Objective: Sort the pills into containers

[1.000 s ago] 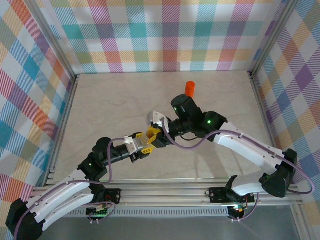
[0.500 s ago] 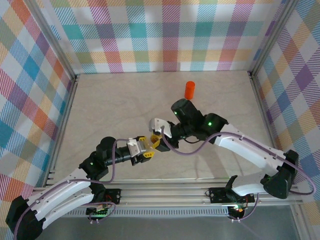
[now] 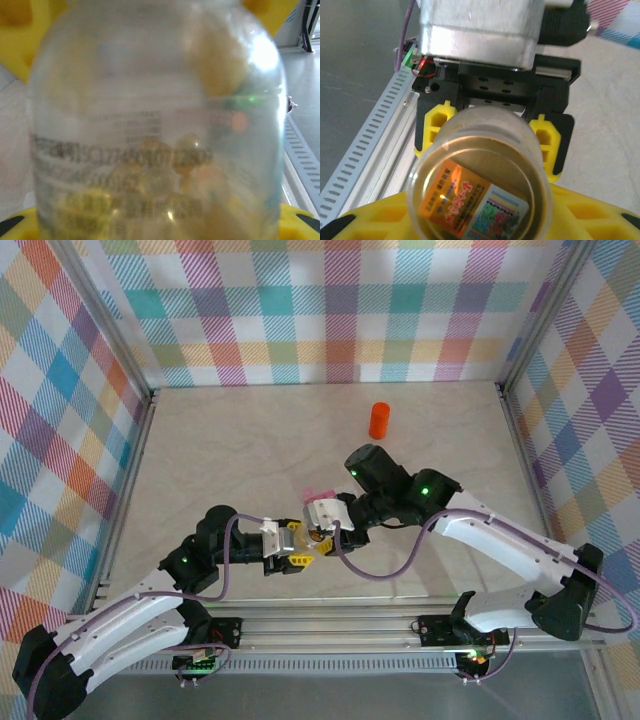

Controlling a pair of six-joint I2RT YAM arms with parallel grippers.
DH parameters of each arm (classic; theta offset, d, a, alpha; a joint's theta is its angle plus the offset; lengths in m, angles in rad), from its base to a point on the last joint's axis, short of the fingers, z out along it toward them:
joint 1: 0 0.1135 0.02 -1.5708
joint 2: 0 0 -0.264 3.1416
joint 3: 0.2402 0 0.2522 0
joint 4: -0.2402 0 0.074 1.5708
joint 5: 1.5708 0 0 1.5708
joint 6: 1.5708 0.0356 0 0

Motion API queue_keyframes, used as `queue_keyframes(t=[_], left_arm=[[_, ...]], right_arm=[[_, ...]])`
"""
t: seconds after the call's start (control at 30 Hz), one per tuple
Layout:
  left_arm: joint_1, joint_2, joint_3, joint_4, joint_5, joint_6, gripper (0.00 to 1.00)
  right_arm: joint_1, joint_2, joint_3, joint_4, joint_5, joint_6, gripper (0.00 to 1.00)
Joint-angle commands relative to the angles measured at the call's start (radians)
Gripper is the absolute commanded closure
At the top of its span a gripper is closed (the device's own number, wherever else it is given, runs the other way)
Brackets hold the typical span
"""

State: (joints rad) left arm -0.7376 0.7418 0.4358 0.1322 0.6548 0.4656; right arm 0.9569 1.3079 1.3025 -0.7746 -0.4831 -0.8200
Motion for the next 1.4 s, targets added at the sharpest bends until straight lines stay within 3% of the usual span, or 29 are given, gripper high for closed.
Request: queue_keyframes(t=[0.0,0.2,0.73,1.17,1.37], left_arm=[[0.004,-0.006,0.102,0.205,0.005,0.001,1.00],[0.004,0.008,0.093,0.203,-0.007,0.005,1.00],[0.004,0.057,0.075,0.190,-0.017,0.016,1.00],[0.005,0.032,0.064,0.174,-0.019,0.008,1.00],[0.004,0.024,0.046,0.174,-0.072,0.004,1.00]], right_arm=[[0.038,0.053,-0.002,-0.163,-0.037,-0.037,0.54],[0.038,0.045,0.023,-0.160,-0.008,-0.031,0.46],[0.036,-0.073,-0.018,0.021,0.058,0.107,0.41],[-0.024,-0.107,-0.037,0.035,0.104,0.154,0.39],[-0.056,-0.166,-0.038,-0.029,0.091,0.099,0.27]])
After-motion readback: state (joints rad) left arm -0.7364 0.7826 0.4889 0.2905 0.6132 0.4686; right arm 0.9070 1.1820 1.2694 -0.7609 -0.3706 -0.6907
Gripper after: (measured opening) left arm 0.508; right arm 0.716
